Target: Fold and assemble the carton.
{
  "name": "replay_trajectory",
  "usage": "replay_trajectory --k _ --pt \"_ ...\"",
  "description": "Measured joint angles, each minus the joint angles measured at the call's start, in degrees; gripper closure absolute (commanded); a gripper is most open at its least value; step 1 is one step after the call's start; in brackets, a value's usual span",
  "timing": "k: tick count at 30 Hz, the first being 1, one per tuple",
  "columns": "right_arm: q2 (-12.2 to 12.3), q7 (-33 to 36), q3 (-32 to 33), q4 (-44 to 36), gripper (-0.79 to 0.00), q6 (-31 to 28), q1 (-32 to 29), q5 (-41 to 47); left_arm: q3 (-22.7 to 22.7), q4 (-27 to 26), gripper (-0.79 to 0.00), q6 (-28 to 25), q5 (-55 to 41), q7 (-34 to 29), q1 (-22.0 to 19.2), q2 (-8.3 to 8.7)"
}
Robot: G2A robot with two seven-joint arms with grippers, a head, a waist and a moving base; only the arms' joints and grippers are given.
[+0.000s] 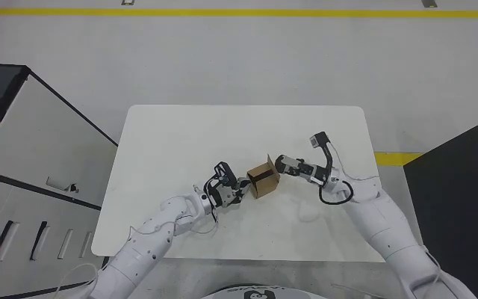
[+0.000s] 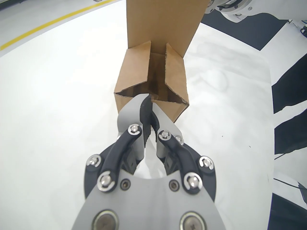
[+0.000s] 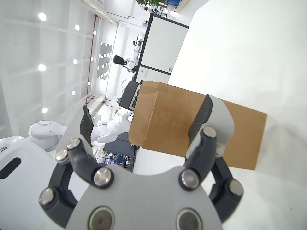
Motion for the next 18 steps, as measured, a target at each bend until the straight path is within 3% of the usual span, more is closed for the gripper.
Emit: replay_trajectory --k 12,18 --pt "0.21 -0.79 0.49 -1.83 -0.785 0.34 -0.5 -2.02 -0.19 0.4 0.0 0.02 -0.08 0.17 -0.28 -0.04" --pt "0.69 -3.49 1.64 -6.48 -0.785 2.5 -0.72 -9.55 -0.19 0.4 0.0 0.02 -0.08 0.17 -0.28 -0.04"
